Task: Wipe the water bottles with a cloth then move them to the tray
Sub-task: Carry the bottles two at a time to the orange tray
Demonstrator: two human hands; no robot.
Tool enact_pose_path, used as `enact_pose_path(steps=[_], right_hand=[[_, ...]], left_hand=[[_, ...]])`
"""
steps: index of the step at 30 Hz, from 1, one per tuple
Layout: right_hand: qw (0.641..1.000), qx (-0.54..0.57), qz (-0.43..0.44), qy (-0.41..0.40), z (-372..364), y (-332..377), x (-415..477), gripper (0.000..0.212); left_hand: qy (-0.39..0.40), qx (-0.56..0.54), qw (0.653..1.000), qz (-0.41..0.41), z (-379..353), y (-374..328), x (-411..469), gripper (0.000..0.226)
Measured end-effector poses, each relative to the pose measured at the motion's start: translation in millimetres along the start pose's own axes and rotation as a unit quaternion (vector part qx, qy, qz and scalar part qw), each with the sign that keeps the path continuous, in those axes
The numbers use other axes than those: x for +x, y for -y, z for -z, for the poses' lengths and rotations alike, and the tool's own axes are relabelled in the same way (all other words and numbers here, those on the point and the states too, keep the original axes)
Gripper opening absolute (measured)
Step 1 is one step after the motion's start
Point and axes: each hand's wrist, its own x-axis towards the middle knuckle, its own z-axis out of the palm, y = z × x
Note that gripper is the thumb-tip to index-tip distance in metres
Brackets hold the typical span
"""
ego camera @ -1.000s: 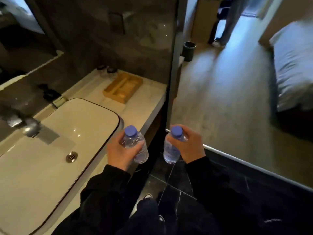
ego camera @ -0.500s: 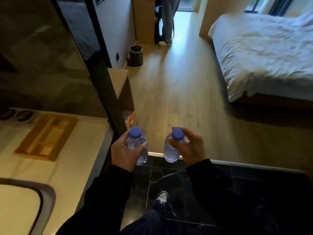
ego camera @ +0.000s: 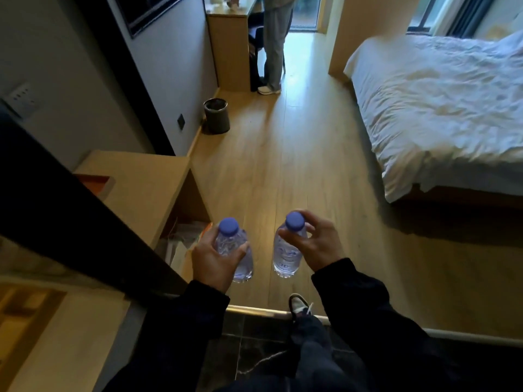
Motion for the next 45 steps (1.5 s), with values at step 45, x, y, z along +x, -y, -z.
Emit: enact_pose_path(steps=[45], right_hand=[[0.792,-0.037,0.143,0.593,-537.5,174.9,459.7,0.038]], left_hand=[[-0.531,-0.026,0.800,0.279,197.8,158.0,453.9,0.021]])
